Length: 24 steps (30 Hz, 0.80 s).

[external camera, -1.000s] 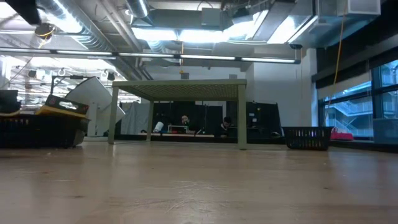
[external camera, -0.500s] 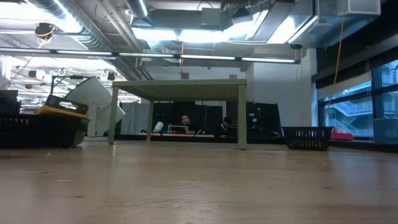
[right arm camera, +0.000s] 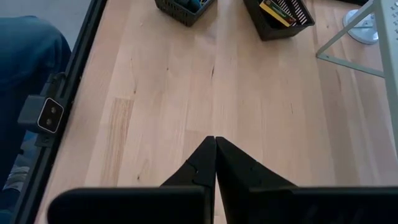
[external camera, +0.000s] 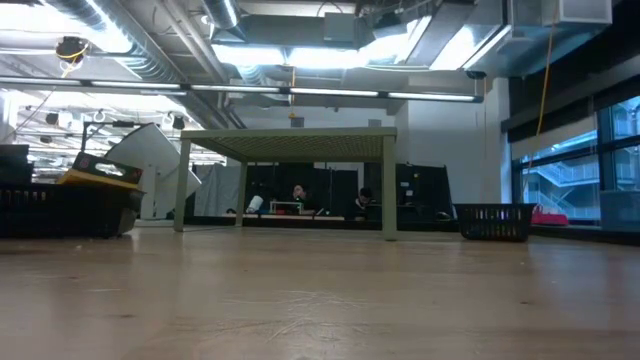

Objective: Pick & Place Office Desk Supplies
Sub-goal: Put the yellow rubber band into the bottom left black bin, then put the yellow crayon box into the middle left black bin

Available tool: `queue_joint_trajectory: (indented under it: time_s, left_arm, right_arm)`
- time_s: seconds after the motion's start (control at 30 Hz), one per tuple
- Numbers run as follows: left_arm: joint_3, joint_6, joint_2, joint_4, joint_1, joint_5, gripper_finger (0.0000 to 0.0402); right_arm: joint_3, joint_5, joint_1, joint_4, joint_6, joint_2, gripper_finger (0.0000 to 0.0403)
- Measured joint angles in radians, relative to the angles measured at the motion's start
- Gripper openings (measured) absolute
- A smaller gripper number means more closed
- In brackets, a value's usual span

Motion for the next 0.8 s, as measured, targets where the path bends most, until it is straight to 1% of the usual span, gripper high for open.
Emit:
queue_joint_trajectory:
  time_s: [0.23,0.43,0.5,0.6,0.7,0.8]
  left_arm:
    - [0.000,0.082,0.082,0.004,0.000,0.071,0.0053]
    - [0.000,0.167,0.118,0.003,0.013,0.066,0.0073]
    - [0.000,0.207,0.123,0.003,0.028,0.037,0.0074]
    - [0.000,0.224,0.124,0.006,0.064,-0.044,0.0072]
    - [0.000,0.220,0.124,0.014,0.115,-0.146,0.0069]
    - [0.000,0.218,0.124,0.046,0.169,-0.234,0.0068]
  right_arm:
    - [0.000,0.000,0.000,0.000,0.000,0.000,0.0013]
    - [0.000,0.000,0.000,0.000,-0.007,0.000,0.0013]
    - [0.000,0.000,0.000,0.000,-0.007,0.000,0.0013]
    - [0.000,0.000,0.000,-0.012,-0.007,0.000,0.0013]
    - [0.000,0.000,0.000,-0.066,-0.005,0.000,0.0013]
    - [0.000,0.000,0.000,-0.149,0.054,-0.005,0.0013]
